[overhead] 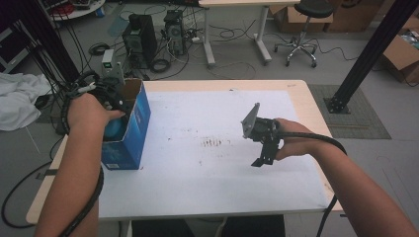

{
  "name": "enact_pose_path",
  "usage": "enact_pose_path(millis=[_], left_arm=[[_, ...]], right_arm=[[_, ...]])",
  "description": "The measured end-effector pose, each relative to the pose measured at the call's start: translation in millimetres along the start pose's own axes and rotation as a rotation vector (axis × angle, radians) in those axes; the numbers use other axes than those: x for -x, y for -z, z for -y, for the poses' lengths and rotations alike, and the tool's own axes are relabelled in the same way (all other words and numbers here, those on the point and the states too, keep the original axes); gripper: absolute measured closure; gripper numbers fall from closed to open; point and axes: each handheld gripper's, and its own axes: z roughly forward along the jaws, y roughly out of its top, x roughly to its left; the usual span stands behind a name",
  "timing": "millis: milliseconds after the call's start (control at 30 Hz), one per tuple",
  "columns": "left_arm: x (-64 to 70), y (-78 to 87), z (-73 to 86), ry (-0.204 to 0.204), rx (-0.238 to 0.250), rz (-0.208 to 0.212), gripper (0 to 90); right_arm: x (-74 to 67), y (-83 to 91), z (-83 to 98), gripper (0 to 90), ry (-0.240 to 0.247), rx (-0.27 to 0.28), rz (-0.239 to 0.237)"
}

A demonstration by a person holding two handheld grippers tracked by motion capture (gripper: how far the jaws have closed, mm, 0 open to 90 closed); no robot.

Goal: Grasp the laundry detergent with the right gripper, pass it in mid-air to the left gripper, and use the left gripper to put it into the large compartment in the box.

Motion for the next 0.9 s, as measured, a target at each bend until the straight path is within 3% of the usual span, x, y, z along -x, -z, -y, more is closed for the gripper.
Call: enact_pose_path(millis=[300,467,900], left_arm=[[1.3,19.3,4.3,0.007,0.02,-0.016,21.6],[3.8,29.8,6.6,-0.009,0.028,-0.042,19.1],[14.6,51.3,10.6,-0.067,0.036,-0.058,10.5]], right_arm=[[-1.2,1.3,-0.1,0.4,0.0,0.001,0.006],[-1.9,1.8,-0.4,0.5,0.002,0.0,0.008],[-2.5,5.4,0.4,0.4,-0.005,0.009,0.016]])
